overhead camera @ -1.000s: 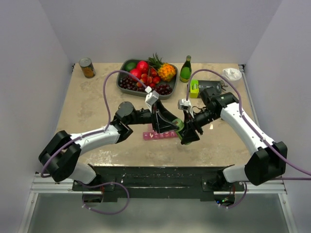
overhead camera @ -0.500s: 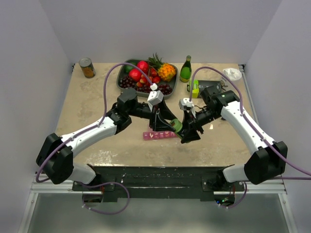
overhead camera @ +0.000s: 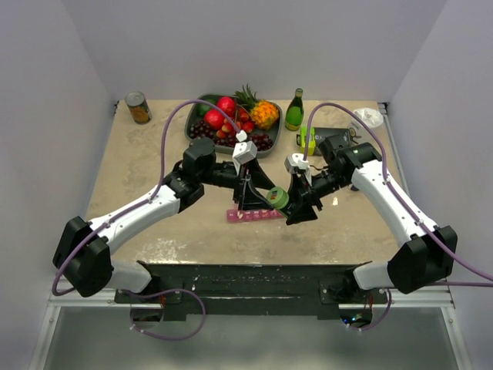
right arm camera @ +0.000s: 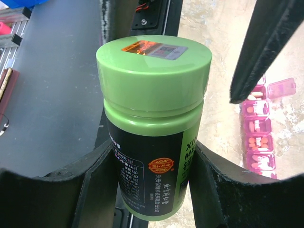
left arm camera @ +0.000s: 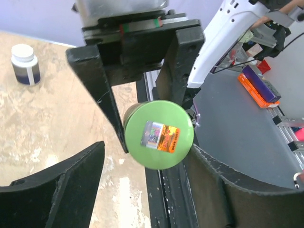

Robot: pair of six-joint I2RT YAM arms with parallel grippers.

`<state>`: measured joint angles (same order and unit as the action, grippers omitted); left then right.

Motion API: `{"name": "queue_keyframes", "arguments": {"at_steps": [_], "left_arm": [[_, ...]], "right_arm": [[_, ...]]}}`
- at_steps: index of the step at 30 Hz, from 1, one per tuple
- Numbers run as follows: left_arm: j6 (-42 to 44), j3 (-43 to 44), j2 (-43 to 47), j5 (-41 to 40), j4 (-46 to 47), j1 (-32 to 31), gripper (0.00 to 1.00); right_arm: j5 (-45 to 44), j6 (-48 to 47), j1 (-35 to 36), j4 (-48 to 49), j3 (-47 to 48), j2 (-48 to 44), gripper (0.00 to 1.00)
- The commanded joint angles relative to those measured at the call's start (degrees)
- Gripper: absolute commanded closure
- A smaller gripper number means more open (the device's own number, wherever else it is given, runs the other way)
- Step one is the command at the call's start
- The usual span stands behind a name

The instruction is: Sort the pills into containers

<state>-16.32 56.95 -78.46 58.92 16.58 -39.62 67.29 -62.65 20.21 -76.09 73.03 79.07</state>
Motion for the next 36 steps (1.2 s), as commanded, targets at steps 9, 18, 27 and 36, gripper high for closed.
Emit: {"name": "queue_keyframes", "arguments": {"at_steps": [9,18,27,36], "left_arm": [[1.2,-0.4,5.8,-5.2,-5.6,1.4,0.02],[2.6,-6.8,17.3,-9.2,-11.6,2.9,0.01],[-13.8,-11.9,22.2,-27.2,-2.1,3.1,0.01],[-24.3,-5.4,11.1,-40.4,-0.1,-5.6,0.01]], "right_arm": [[5.5,0.0,0.4,-2.5,2.1,-2.3,1.0],[1.0,6.2,0.4,4.5,0.4,-4.7,1.0],[-14.9,20.5,0.6,20.9,-2.1,-9.4,1.0],[-24.0,22.8,0.7,24.9,-1.9,-10.4,1.0]]}}
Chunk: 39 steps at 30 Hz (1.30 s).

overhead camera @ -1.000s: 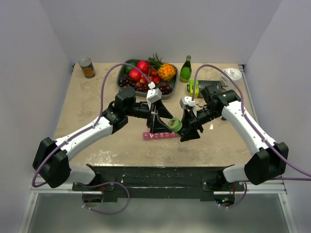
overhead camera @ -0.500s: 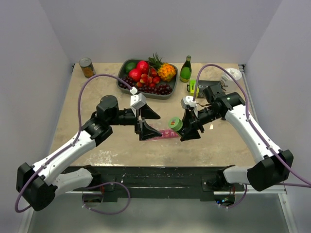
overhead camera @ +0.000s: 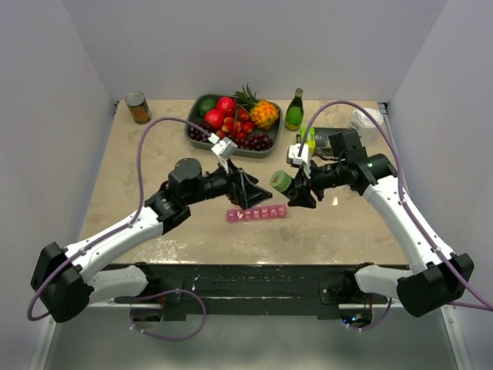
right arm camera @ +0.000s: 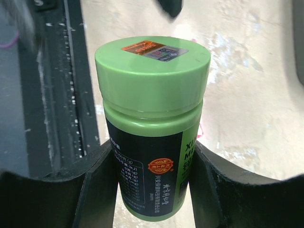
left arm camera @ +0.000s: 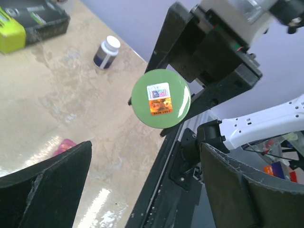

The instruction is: Sort the pills into containers

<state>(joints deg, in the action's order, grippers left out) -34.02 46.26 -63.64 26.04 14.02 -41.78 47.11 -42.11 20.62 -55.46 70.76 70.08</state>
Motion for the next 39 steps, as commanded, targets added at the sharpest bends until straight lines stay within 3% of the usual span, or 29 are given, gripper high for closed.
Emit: {"name": "queue_keyframes", "arguments": {"at_steps": [1,11,21,28,30,34,39], "left_arm": [[-7.5,6.0,-4.4,-8.2,2.1,-4.2,0.01],[-19.2,9.1,-8.7,-14.2,-0.5,-5.0,0.06],[-20.4,15.3,-12.6,-16.1,-7.4,-6.6,0.12],[-17.6,17.3,-14.2,-12.9,-10.3,-6.7,0.4],[-16.4,18.5,-14.5,-11.7,-11.7,-6.8,0.43],[-12.3,18.6,-14.5,-7.3,-12.5,-6.7,0.65],[-7.2,17.8,-14.6,-1.6,-12.0,-5.6,0.78]], "right_arm": [[-4.2,2.5,0.4,4.4,0.3,-1.4,1.0],[-4.1,3.3,0.7,6.2,-1.7,-2.3,1.0],[-4.4,4.1,0.8,6.7,-2.3,-2.4,1.0],[-3.7,4.8,0.9,6.8,-1.9,-2.3,1.0],[-2.9,5.2,0.9,6.7,-1.9,-2.1,1.0],[-0.5,6.0,0.9,6.8,-1.9,-1.8,1.0],[5.3,6.8,0.8,6.1,-2.1,-1.1,1.0]]}}
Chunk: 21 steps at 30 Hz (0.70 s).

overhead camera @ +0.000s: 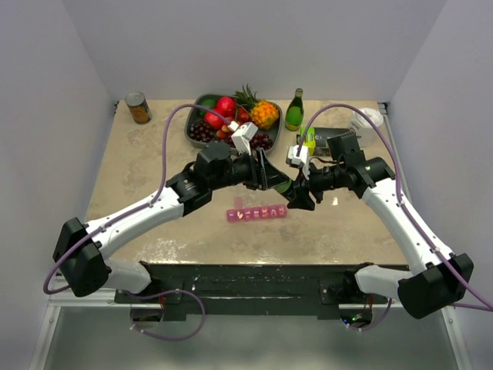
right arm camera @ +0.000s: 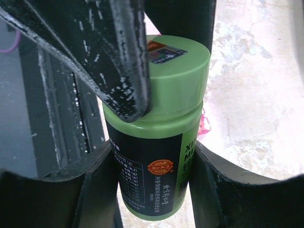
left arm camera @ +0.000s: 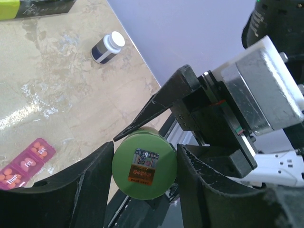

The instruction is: Sort the pills into containers

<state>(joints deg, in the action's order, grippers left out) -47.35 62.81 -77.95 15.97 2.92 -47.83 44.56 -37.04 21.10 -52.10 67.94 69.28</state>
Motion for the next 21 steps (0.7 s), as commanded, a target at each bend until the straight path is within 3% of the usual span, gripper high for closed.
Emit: {"name": "queue_keyframes", "arguments": {"at_steps": [1,3,7,10,13,16,18,19,21], "left_arm": [[7.8,0.1,-0.4,12.4,0.8,1.1,0.81],[9.3,-1.7,-0.4,17.5,4.0,3.7,0.83],[13.1,-7.1,-1.3,37.7,17.3,8.8,0.88],[21.9,-4.4,-4.1,48.5,13.7,9.2,0.87],[36.8,0.9,-6.6,52.2,0.2,9.1,0.85],[43.9,4.2,-7.8,52.1,-6.9,9.2,0.77],[43.0,4.5,-8.0,51.4,-5.9,9.2,0.71],[40.3,4.0,-7.6,49.6,-3.8,9.3,0.6],[35.9,2.4,-6.4,48.5,3.4,9.4,0.5]], "right_arm": [[9.0,1.8,0.3,2.2,0.7,0.0,1.0],[12.2,1.9,0.3,1.8,0.5,0.2,1.0],[19.4,2.4,0.3,1.1,-0.2,0.7,1.0],[25.5,2.1,0.3,0.8,-1.2,1.1,1.0],[28.9,2.4,0.3,0.9,-2.0,2.2,1.0],[32.2,6.2,0.3,4.5,-3.7,2.6,1.0],[34.0,8.7,0.3,6.1,-5.2,2.7,1.0],[34.3,9.6,0.3,8.1,-5.6,2.7,1.0],[33.8,10.2,0.3,9.0,-6.5,2.6,1.0]]}}
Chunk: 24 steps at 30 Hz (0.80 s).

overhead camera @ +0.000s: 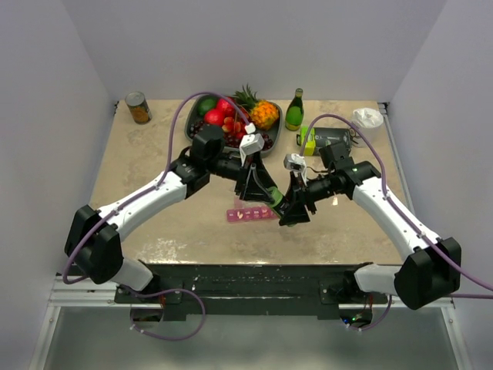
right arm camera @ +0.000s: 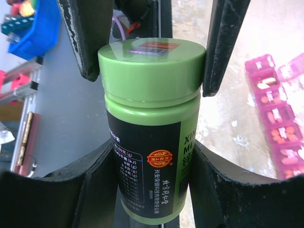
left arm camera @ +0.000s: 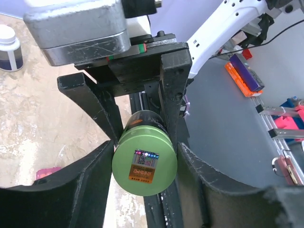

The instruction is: Sort the pills into containers

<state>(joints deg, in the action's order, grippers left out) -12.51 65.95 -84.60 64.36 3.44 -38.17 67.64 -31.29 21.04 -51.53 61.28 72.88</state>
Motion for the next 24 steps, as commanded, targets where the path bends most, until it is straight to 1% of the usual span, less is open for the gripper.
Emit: {"name": "queue_keyframes", "arguments": {"at_steps": [1,3,4,6,7,11,14,15,16,17,18,19,20,21,22,23,24], "left_arm": [[-4.2,-3.1,2.3,-3.3,9.2,0.1,0.35],[-9.2,-5.4,4.5,-4.8,15.7,1.4,0.22],[-13.7,-6.9,6.4,-7.1,19.9,2.1,0.02],[-17.1,-7.9,8.1,-8.8,23.4,3.7,0.01],[-20.3,-8.8,9.6,-10.0,24.5,4.1,0.01],[-25.9,-10.6,12.8,-11.6,27.1,5.8,0.01],[-28.1,-12.3,16.0,-15.7,24.2,7.2,0.01],[-29.0,-12.8,16.7,-17.5,20.1,7.8,0.01],[-31.7,-14.0,17.9,-20.2,18.3,8.4,0.01],[-33.3,-15.1,18.2,-20.6,17.9,9.2,0.01],[-35.5,-16.3,18.6,-20.9,17.8,9.3,0.01],[-40.0,-18.6,18.9,-22.2,17.8,9.3,0.01],[-42.4,-19.9,18.9,-22.4,18.9,9.2,0.01],[-44.9,-21.3,19.0,-23.0,22.1,8.7,0.01],[-49.2,-24.1,19.1,-24.5,24.0,8.4,0.01],[-50.6,-25.1,19.0,-25.8,25.4,7.1,0.02],[-51.6,-25.6,18.9,-27.3,26.2,6.2,0.02]], "right_arm": [[10.2,4.1,0.4,8.2,0.2,-1.2,1.0],[7.7,1.5,0.4,7.0,0.6,-1.3,1.0],[7.0,0.4,0.3,5.2,0.9,-1.6,1.0],[4.5,-2.8,0.3,3.2,1.1,-1.8,1.0],[4.0,-3.0,0.4,3.3,0.9,-2.0,1.0],[0.7,-6.3,0.6,1.3,0.2,-2.8,1.0],[-2.9,-10.4,0.8,-1.8,1.3,-3.0,1.0],[-4.5,-12.7,0.8,-3.6,1.7,-3.0,1.0],[-6.3,-13.6,0.9,-4.0,2.2,-3.1,1.0],[-11.3,-14.3,1.1,-4.2,3.1,-3.4,1.0],[-14.2,-15.2,1.2,-3.8,3.7,-4.1,1.0],[-17.2,-15.8,1.4,-3.6,4.3,-4.4,1.0],[-24.3,-16.0,1.8,-2.8,5.4,-4.9,1.0],[-27.1,-16.8,2.5,-1.8,6.1,-5.5,1.0],[-30.1,-17.1,3.0,-1.5,7.5,-5.6,1.0],[-32.3,-17.5,3.9,-1.2,8.2,-5.6,1.0],[-36.4,-17.7,4.6,-0.8,8.9,-5.5,1.0]]}}
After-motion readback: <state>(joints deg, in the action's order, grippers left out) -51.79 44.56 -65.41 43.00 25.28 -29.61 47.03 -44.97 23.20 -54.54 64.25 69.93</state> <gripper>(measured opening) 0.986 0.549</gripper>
